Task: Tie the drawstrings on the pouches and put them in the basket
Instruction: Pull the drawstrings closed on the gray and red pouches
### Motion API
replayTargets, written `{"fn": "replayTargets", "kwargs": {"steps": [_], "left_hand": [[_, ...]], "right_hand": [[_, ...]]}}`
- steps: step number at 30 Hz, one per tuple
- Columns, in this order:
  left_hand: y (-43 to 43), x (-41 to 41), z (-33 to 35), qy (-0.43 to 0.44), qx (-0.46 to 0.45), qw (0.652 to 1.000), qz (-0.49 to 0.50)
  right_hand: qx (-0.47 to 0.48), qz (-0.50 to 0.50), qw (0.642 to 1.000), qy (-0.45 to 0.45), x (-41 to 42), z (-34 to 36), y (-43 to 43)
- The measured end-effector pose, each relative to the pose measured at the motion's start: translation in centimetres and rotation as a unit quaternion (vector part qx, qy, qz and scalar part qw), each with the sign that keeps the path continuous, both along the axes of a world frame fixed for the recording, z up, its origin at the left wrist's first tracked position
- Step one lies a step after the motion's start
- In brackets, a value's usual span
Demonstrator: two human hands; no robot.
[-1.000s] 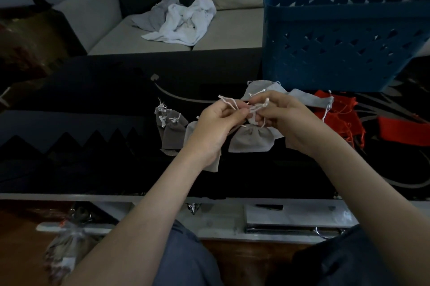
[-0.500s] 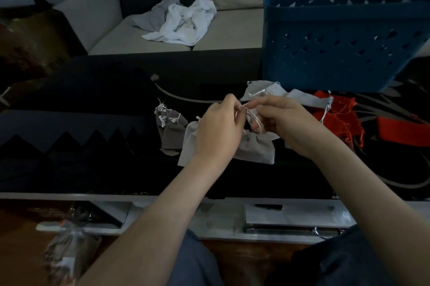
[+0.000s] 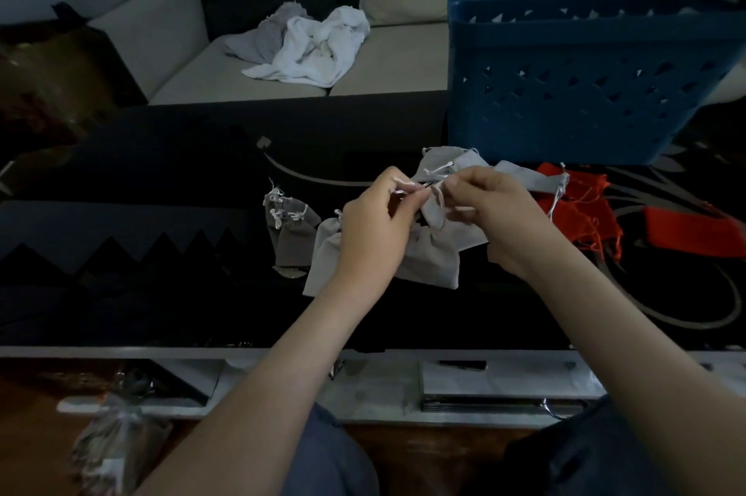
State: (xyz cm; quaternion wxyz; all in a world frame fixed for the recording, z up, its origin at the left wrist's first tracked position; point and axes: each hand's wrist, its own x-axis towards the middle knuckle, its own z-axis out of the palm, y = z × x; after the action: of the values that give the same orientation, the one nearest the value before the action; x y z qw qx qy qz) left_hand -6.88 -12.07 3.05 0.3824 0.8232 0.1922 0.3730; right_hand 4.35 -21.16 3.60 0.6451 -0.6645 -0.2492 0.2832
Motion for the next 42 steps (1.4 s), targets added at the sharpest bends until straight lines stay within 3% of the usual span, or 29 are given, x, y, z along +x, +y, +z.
{"fn": "replayTargets", "kwargs": {"steps": [3,8,11,13,18,22,26,30,33,35,42], "left_hand": [[0.2,-0.1,0.2,0.0,-0.077,0.997,-0.021],[0.8,-0.2,0.1,0.033,-0.146,0.989,-0.017],[1.3,-0.2,-0.2,0.065,-0.193,0.979,0.012],[1.8,-0.3,-0.1,0.075,-0.215,0.972,0.049],[2.6,-0.7,0.3,0.065,-0.286,0.953,0.075],[2.5,-0.9,0.6,0.032,-0.33,0.943,0.036],[2.1,-1.3,1.1,0.021,-0.344,0.937,-0.058],[1.4,-1.2,1.5,-0.036,-0.368,0.921,-0.123],[1.1,-1.0,1.5,-0.072,-0.377,0.915,-0.124],[1.2,-1.0,1.4,-0.088,-0.36,0.92,-0.126],[1.9,-1.1,0.4,-0.013,-0.143,0.986,-0.09]], "right_hand": [[0.102,-0.03,0.991,0.081,0.0,0.4,0.2],[0.274,-0.024,0.938,0.213,-0.1,1.1,-0.2],[0.321,-0.02,0.906,0.274,0.4,1.0,-0.3],[0.314,-0.027,0.905,0.287,0.8,0.9,-0.3],[0.251,-0.002,0.951,0.179,0.8,0.9,-0.6],[0.167,0.052,0.984,-0.018,0.6,0.8,-1.1],[0.058,0.095,0.98,-0.167,0.3,0.7,-1.3],[-0.042,0.101,0.951,-0.288,-0.5,0.4,-0.5],[-0.054,0.101,0.951,-0.288,-1.0,0.2,-0.2],[-0.034,0.114,0.966,-0.231,-1.2,0.2,0.0],[0.016,0.11,0.986,-0.127,-1.5,0.5,0.1]]}}
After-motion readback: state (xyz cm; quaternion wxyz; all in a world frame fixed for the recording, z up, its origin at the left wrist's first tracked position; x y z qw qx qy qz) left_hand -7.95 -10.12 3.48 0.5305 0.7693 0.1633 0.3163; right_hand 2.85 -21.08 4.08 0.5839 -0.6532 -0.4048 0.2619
